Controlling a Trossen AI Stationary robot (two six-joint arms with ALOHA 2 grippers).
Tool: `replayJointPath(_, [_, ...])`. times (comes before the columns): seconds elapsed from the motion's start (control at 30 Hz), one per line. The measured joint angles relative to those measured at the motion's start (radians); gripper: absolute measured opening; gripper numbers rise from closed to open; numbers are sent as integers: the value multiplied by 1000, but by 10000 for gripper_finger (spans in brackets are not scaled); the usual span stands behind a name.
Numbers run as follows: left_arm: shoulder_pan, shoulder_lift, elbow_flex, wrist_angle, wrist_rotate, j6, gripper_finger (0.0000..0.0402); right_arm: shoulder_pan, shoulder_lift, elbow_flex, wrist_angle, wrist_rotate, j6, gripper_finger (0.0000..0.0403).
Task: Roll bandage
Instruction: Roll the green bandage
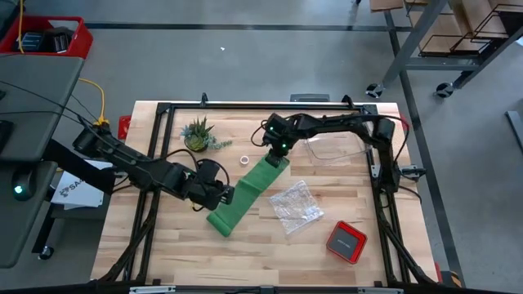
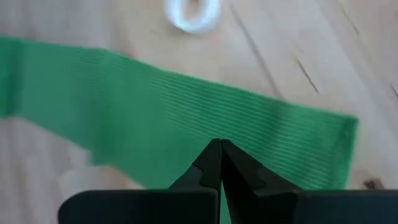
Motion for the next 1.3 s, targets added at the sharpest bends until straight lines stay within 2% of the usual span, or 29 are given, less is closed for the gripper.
replayJointPath(0.17, [0,0,0,8,4,0,0,20,22,-1,-34,99,0,0])
replayJointPath(0.4, [0,0,0,7,4,0,0,46,17,2,-92,314,-9,0])
replayJointPath(0.6, [0,0,0,6,4,0,0,46,15,4,-131,447,-1,0])
replayJointPath(0.73, [0,0,0,4,5,0,0,44,7,2,-133,440,-2,0])
replayJointPath(0.87, [-5,0,0,6,54,1,0,41,-28,-5,-136,443,-2,0])
replayJointPath(1.07, [-91,5,0,23,228,-102,0,21,-87,-2,-131,444,-8,0])
replayJointPath(1.3, [-229,93,-70,91,362,-274,0,0,-95,-2,-135,338,-9,0])
